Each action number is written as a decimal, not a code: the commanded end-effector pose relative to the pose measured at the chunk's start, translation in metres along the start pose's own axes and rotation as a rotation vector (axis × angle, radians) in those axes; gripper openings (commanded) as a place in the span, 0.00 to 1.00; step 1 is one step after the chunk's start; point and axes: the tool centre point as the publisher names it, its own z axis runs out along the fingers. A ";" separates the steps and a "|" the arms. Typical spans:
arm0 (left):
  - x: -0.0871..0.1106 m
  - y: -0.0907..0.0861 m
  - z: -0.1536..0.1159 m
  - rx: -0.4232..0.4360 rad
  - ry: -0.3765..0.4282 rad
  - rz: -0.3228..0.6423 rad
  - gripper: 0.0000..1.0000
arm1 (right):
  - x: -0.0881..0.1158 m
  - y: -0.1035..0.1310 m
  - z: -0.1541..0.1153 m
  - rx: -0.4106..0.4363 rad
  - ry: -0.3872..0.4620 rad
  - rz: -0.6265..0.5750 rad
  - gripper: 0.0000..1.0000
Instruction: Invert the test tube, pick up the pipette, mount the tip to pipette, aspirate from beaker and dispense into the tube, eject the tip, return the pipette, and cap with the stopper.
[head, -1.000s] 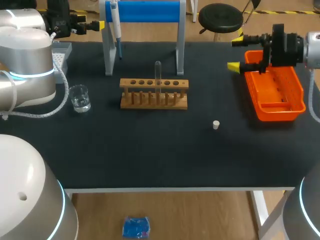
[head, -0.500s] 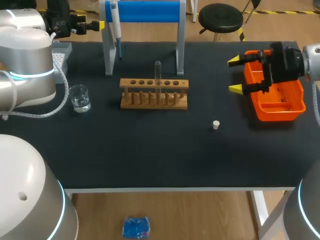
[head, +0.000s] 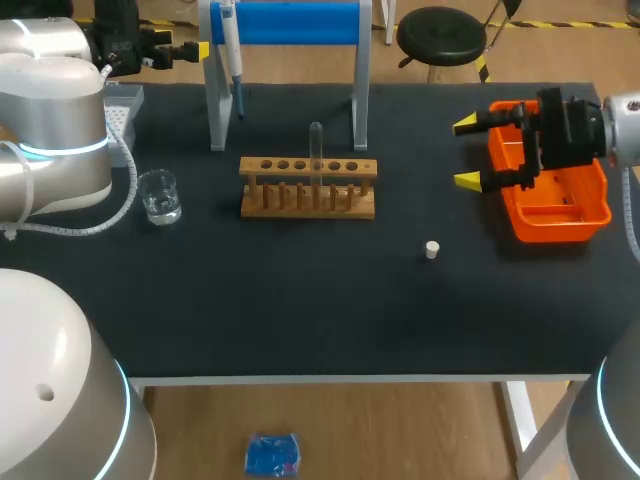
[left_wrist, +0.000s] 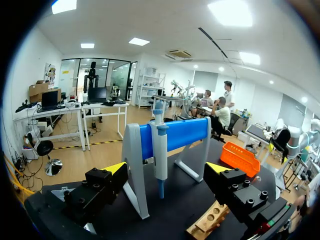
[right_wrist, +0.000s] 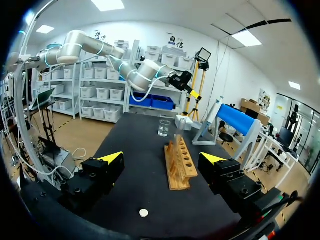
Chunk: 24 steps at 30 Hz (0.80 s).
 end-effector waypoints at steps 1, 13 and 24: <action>0.026 0.007 -0.007 -0.008 0.007 0.047 1.00 | 0.001 0.001 -0.001 0.002 -0.001 0.000 1.00; 0.107 0.053 -0.020 -0.017 0.039 0.150 1.00 | 0.001 0.001 -0.001 0.002 -0.001 0.000 1.00; 0.153 0.094 -0.021 -0.001 0.098 0.258 1.00 | 0.001 0.001 -0.001 0.002 -0.001 0.000 1.00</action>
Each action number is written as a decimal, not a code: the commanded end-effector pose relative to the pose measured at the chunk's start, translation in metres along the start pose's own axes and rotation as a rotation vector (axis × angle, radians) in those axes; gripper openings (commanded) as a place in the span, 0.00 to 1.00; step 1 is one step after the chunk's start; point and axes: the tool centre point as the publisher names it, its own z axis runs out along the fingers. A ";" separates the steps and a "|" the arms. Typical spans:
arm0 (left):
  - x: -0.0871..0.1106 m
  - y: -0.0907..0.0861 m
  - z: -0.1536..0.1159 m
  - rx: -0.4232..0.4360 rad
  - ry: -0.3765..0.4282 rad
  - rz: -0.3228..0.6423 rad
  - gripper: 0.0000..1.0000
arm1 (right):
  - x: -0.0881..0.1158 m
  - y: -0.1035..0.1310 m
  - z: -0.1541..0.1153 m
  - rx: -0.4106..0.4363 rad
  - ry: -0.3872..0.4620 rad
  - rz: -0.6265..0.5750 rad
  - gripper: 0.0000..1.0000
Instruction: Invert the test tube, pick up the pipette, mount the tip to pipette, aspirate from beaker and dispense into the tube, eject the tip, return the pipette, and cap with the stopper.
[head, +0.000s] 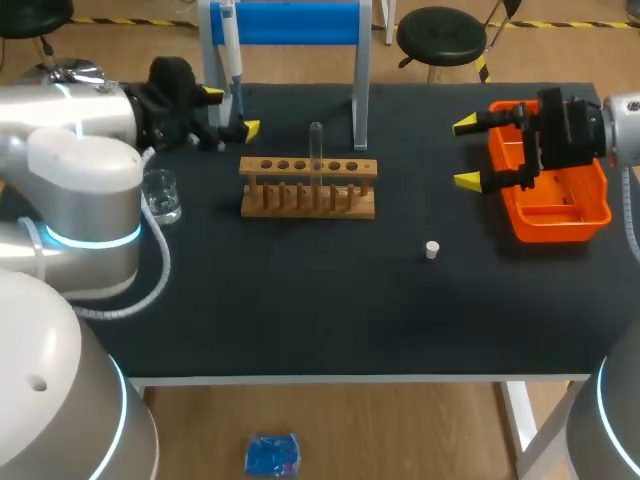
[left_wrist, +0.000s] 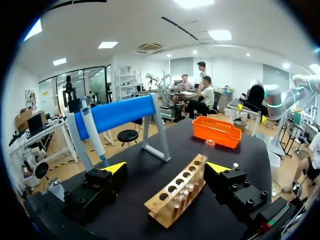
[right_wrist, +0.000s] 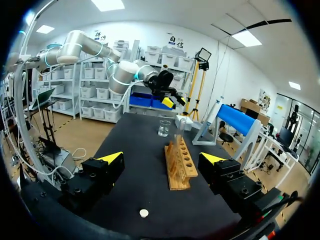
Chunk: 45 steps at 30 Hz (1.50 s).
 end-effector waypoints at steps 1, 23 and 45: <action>0.016 0.015 -0.001 0.073 -0.003 0.021 1.00 | 0.001 0.001 -0.001 0.002 -0.001 0.000 1.00; 0.033 0.031 -0.005 0.084 0.064 0.048 1.00 | 0.001 0.001 -0.001 0.002 -0.001 0.000 1.00; 0.033 0.031 -0.005 0.084 0.064 0.048 1.00 | 0.001 0.001 -0.001 0.002 -0.001 0.000 1.00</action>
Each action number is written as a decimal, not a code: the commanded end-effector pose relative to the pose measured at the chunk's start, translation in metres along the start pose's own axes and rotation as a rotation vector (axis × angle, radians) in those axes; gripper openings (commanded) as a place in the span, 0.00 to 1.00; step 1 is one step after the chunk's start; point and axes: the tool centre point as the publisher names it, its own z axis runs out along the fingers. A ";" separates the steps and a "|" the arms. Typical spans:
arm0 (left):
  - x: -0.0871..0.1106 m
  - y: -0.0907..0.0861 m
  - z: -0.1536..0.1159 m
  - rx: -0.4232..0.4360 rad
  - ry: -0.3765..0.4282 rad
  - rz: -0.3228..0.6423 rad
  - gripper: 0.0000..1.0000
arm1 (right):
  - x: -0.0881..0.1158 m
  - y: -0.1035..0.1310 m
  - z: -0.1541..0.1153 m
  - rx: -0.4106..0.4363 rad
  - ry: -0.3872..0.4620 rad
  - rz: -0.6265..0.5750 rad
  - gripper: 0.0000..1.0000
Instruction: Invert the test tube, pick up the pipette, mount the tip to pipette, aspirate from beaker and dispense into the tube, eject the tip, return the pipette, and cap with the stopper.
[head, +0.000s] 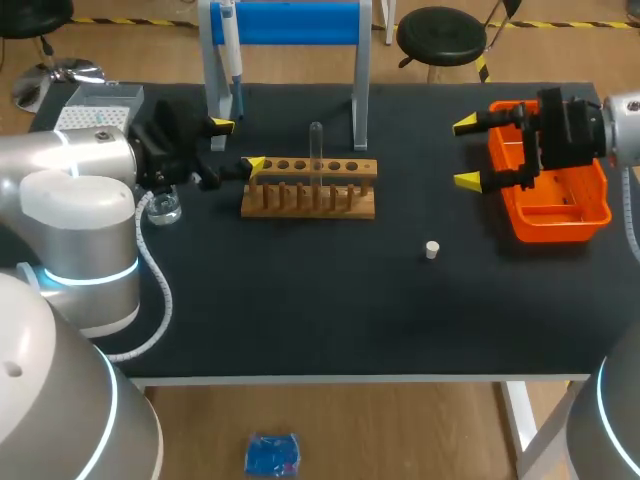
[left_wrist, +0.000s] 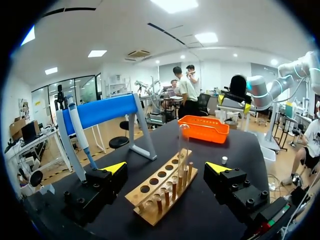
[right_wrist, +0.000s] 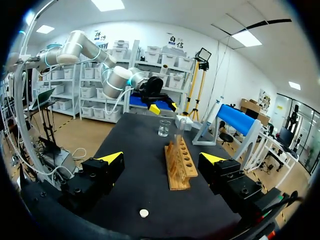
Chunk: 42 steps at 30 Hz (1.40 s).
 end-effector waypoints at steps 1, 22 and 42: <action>0.001 0.002 0.000 0.015 -0.003 0.002 1.00 | -0.001 0.002 0.004 -0.002 0.012 0.002 1.00; 0.001 0.002 0.000 0.015 -0.003 0.002 1.00 | -0.034 0.043 0.100 -0.142 0.190 0.047 1.00; 0.001 0.002 0.000 0.015 -0.003 0.002 1.00 | -0.042 0.049 0.175 -0.296 0.274 0.129 1.00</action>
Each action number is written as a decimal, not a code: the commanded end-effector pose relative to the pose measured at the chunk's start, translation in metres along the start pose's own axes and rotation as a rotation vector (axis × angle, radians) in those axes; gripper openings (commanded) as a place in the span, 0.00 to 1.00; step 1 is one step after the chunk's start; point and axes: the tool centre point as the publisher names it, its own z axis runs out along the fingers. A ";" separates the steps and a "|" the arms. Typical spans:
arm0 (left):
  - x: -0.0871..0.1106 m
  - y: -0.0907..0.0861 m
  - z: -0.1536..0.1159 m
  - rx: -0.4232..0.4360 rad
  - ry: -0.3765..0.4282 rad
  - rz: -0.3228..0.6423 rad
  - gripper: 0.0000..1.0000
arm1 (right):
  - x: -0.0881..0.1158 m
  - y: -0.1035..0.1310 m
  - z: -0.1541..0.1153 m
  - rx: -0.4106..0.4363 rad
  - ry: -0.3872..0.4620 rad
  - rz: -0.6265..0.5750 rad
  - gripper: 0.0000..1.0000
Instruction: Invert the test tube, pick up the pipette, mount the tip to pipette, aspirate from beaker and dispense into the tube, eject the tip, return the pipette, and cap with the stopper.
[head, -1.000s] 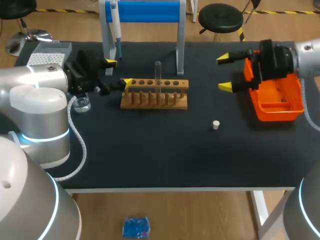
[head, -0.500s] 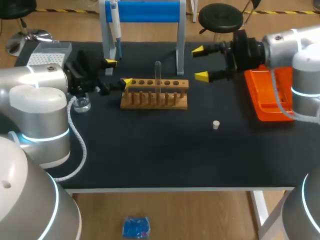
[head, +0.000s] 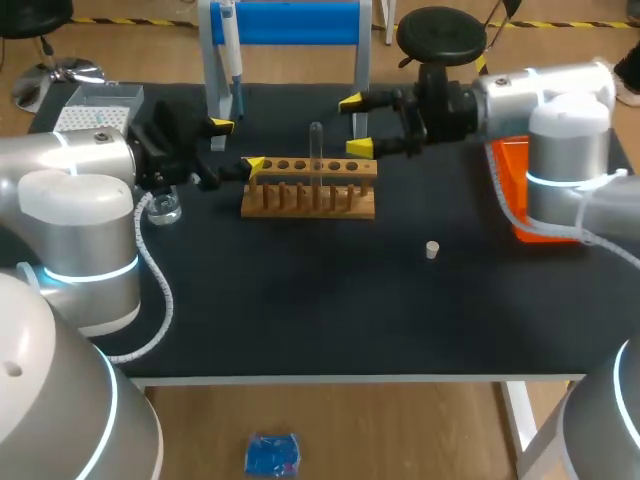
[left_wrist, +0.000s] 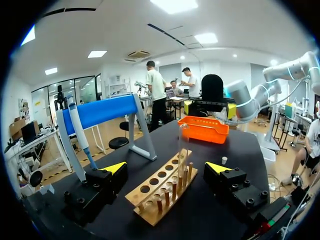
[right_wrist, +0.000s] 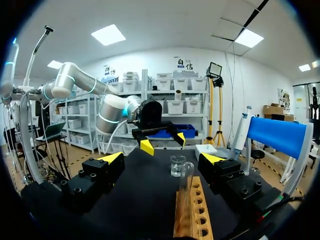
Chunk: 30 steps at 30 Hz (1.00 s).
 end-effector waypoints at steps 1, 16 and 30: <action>0.001 0.002 0.000 0.008 -0.005 0.001 1.00 | -0.010 -0.008 0.012 -0.009 0.043 -0.002 1.00; 0.001 0.002 0.000 0.008 -0.005 0.001 1.00 | -0.033 -0.032 0.032 -0.014 0.041 0.016 1.00; 0.001 0.002 0.000 0.008 -0.005 0.001 1.00 | -0.038 -0.046 0.039 -0.041 0.043 0.038 1.00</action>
